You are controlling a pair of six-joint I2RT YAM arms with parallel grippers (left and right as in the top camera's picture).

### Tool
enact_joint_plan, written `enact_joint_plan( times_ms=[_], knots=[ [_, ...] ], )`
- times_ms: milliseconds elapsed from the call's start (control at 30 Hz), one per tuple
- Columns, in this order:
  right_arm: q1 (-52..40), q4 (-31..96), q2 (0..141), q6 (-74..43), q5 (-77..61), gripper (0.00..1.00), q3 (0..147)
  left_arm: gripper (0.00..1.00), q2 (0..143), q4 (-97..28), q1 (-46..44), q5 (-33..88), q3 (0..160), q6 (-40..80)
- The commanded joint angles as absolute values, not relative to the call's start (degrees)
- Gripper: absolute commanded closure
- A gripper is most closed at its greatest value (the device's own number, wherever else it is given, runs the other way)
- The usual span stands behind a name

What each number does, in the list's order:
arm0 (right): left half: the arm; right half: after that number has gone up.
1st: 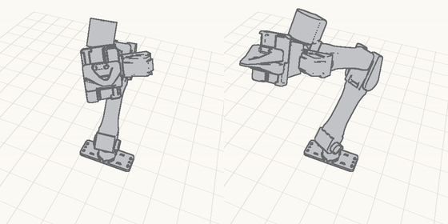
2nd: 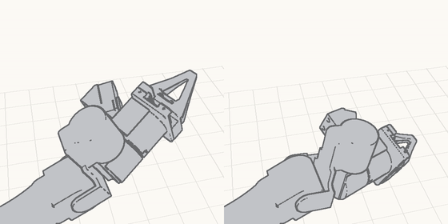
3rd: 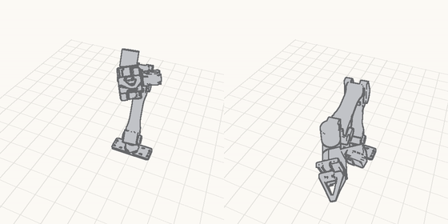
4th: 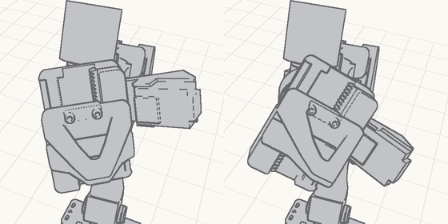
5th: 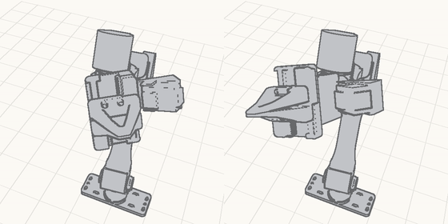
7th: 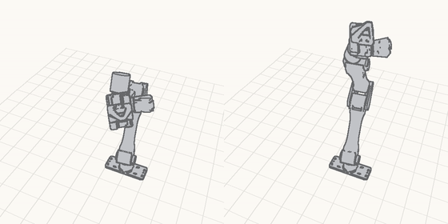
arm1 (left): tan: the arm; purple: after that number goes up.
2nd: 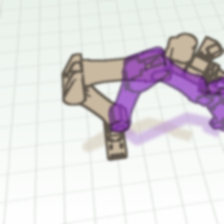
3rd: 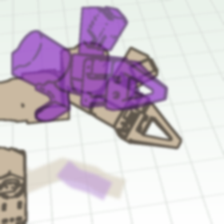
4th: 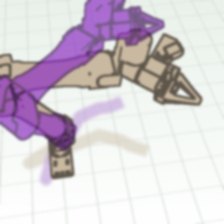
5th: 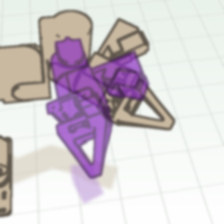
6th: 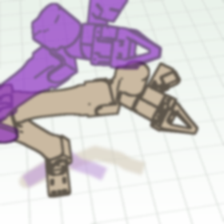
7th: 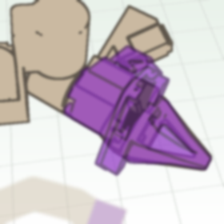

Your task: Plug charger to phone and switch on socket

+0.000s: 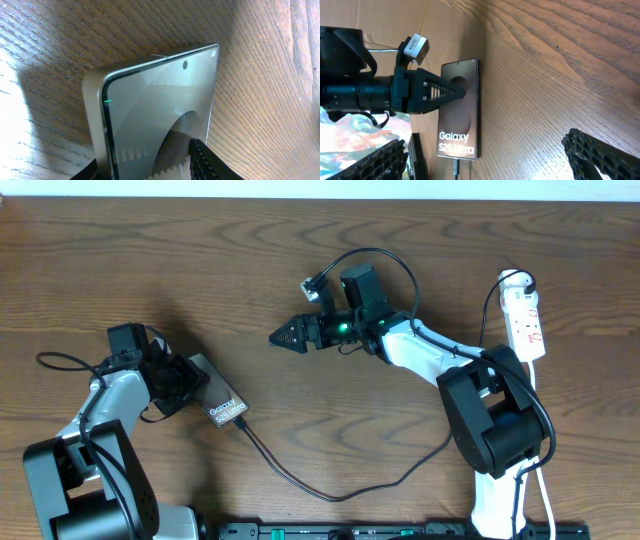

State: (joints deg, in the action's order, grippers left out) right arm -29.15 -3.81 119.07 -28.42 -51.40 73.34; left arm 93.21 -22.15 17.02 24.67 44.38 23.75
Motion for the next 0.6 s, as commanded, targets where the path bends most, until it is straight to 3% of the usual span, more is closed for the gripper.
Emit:
enact_joint_plan(
  times_ms=[0,567],
  knots=[
    [-29.0,-3.6,117.4,-27.6,-51.3,0.01,74.2,0.59,94.3,-23.7,16.9,20.2,43.3,22.8],
    [-29.0,-3.6,117.4,-27.6,-51.3,0.01,74.2,0.54,94.2,-23.6,17.0,20.3,43.3,22.8]
  ],
)
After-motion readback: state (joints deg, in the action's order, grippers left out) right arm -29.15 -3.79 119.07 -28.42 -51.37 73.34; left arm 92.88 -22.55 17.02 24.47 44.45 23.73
